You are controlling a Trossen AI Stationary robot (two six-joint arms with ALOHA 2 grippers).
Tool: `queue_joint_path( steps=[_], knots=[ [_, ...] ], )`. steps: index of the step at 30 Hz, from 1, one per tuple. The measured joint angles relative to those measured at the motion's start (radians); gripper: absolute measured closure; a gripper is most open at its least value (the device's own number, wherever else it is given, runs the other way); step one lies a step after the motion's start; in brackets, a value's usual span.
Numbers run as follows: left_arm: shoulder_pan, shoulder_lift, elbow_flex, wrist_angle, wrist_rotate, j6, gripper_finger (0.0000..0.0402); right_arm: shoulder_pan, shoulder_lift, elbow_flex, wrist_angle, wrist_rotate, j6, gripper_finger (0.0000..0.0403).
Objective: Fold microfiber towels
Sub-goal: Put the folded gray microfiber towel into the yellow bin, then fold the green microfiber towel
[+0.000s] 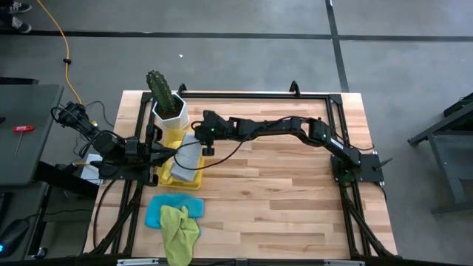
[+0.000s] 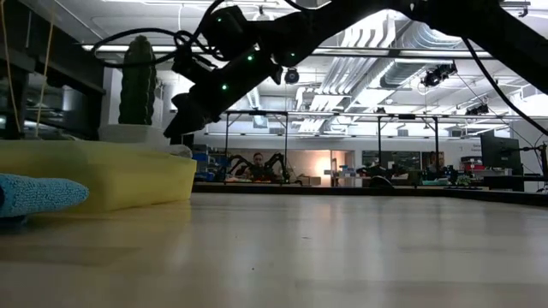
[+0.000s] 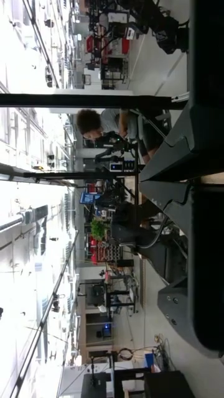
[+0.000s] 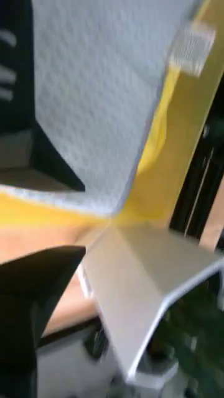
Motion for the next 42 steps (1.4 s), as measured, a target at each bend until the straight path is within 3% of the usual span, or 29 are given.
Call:
queue_joint_path(
  steps=[7, 12, 18, 22, 26, 34, 38, 42],
  knots=[
    [0.000, 0.000, 0.000, -0.002, 0.000, 0.002, 0.0401, 0.001, -0.024, 0.000, 0.039, 0.174, -0.070, 0.0185],
    [0.000, 0.002, -0.001, -0.005, 0.000, 0.002, 0.0401, 0.002, -0.104, 0.001, -0.177, 0.233, -0.091, 0.0177],
    [0.000, 0.012, -0.001, -0.010, 0.000, -0.017, 0.0401, -0.004, -0.195, -0.001, -0.547, 0.259, 0.025, 0.0176],
    [0.000, 0.028, -0.002, -0.027, 0.000, -0.024, 0.0401, -0.007, -0.280, -0.140, -0.605, 0.280, 0.093, 0.0176],
    [0.000, 0.045, -0.002, -0.038, -0.001, -0.026, 0.0402, -0.003, -0.451, -0.459, -0.429, 0.329, 0.135, 0.0176],
    [0.032, 0.107, -0.002, -0.034, -0.001, -0.023, 0.0401, 0.050, -0.892, -1.105, 0.172, 0.335, 0.303, 0.0176],
    [0.088, 0.171, -0.001, 0.027, -0.016, -0.035, 0.0396, 0.096, -1.046, -1.317, 0.449, 0.294, 0.335, 0.0176],
    [0.147, 0.277, 0.044, 0.000, -0.027, -0.086, 0.0365, 0.132, -1.142, -1.440, 0.645, 0.284, 0.335, 0.0176]
  ],
)
